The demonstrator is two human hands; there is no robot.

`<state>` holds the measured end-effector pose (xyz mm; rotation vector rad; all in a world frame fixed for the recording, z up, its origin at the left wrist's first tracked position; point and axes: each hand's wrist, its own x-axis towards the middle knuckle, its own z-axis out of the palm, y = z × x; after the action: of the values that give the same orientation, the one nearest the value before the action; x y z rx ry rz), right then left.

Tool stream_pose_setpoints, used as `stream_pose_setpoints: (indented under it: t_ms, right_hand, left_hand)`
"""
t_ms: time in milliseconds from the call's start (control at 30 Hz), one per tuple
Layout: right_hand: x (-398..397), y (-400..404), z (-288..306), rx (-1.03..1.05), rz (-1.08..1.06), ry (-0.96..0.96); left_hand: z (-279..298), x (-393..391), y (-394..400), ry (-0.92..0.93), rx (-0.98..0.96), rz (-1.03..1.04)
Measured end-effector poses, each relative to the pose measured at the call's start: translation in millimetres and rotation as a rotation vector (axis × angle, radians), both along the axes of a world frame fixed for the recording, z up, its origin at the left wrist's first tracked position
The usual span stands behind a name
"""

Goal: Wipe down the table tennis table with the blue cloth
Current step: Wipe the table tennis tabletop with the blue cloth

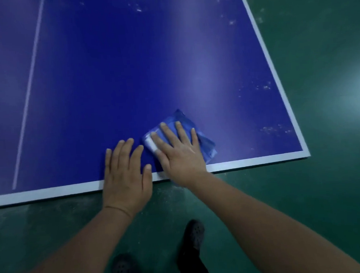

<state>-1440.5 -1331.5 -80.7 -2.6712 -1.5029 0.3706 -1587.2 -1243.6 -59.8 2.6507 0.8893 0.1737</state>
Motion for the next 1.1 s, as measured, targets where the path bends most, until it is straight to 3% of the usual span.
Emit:
stream_pose_setpoints:
  t_ms: [67,167,267,333,400,500,600,667,733,800,967,1100]
  right_hand:
    - [57,-45,1,-0.057,-0.095,-0.065]
    - [160,-137,6,-0.202,-0.471,-0.181]
    - [215,-192,19,-0.102,-0.839,-0.034]
    - [212,-188,12,-0.055,-0.915,-0.029]
    - [182,-167,5,-0.100,-0.813,-0.085]
    - [114,-145,-3,-0.065,-0.312,-0.121]
    - [143,-156,2,-0.103,0.011,-0.043]
    - [206,-159,1,-0.131,-0.087,-0.099]
    - [263,-156,6,-0.134,-0.369,-0.103]
    - [273,-155,5,-0.081,-0.510,-0.073]
    - [170,-217,1,-0.081,-0.345,-0.097]
    - [198,-208,4,-0.096,-0.287,-0.069]
  left_hand:
    - [-1,31,-22,-0.008,-0.021,-0.002]
    - [-8,64,-47,0.028,-0.016,-0.027]
    - [-20,76,-54,0.114,0.083,-0.031]
    - [-26,76,-54,0.153,0.134,-0.028]
    - [-28,77,-54,0.181,0.137,-0.024]
    - [-27,80,-55,0.213,0.132,-0.012]
    - [-25,81,-56,0.230,0.115,0.003]
    - [-24,82,-55,0.234,0.112,0.012]
    - [-23,82,-55,0.243,0.104,0.007]
    - [-22,83,-55,0.239,0.110,0.012]
    - [-22,85,-55,0.269,0.107,0.011]
    - [-21,85,-56,0.281,0.102,0.016]
